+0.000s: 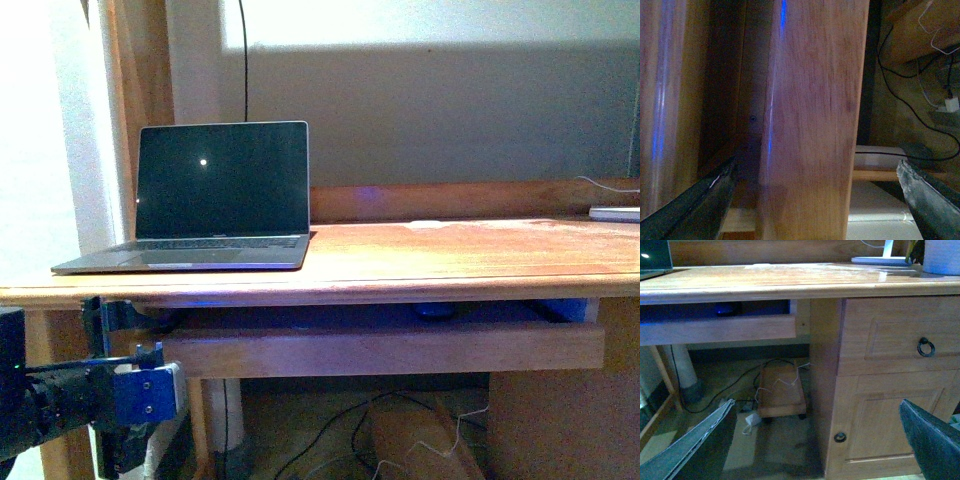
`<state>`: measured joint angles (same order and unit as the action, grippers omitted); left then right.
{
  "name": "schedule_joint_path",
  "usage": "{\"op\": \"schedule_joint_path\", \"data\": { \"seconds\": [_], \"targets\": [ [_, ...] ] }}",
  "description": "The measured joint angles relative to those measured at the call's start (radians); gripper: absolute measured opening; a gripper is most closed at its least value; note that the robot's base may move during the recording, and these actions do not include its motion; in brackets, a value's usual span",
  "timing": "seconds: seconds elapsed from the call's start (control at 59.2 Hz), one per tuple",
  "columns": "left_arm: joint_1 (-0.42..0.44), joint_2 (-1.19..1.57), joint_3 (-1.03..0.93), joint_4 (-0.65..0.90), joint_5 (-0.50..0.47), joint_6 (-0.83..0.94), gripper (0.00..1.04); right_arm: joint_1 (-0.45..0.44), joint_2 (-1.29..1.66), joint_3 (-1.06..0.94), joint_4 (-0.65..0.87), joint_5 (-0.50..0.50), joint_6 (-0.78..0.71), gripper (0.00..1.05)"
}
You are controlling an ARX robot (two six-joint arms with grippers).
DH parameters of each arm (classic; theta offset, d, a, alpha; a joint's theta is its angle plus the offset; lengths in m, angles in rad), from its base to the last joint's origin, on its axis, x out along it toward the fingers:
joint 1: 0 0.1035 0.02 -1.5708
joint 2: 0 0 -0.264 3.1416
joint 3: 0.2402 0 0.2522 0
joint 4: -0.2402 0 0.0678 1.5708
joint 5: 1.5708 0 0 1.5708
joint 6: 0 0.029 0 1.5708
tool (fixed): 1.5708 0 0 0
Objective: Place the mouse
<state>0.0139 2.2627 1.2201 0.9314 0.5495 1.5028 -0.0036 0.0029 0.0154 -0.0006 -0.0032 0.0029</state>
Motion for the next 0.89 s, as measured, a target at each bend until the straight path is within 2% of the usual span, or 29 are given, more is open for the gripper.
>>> {"op": "schedule_joint_path", "data": {
  "seconds": [0.135, 0.304, 0.557, 0.675, 0.895],
  "targets": [
    [-0.012, 0.033, 0.068, -0.055, -0.004, -0.002, 0.97, 0.000, 0.000, 0.000, 0.000, 0.000, 0.000, 0.97],
    [-0.031, 0.040, 0.113, -0.198, -0.026, -0.002, 0.97, 0.000, 0.000, 0.000, 0.000, 0.000, 0.000, 0.97],
    [-0.086, -0.161, 0.100, -0.737, -0.066, -0.195, 0.97, 0.000, 0.000, 0.000, 0.000, 0.000, 0.000, 0.97],
    [-0.116, -0.257, 0.027, -0.861, -0.025, -0.259, 0.97, 0.000, 0.000, 0.000, 0.000, 0.000, 0.000, 0.97],
    [-0.181, -0.410, -0.105, -1.000, 0.094, -0.383, 0.97, 0.000, 0.000, 0.000, 0.000, 0.000, 0.000, 0.97]
  ]
}}
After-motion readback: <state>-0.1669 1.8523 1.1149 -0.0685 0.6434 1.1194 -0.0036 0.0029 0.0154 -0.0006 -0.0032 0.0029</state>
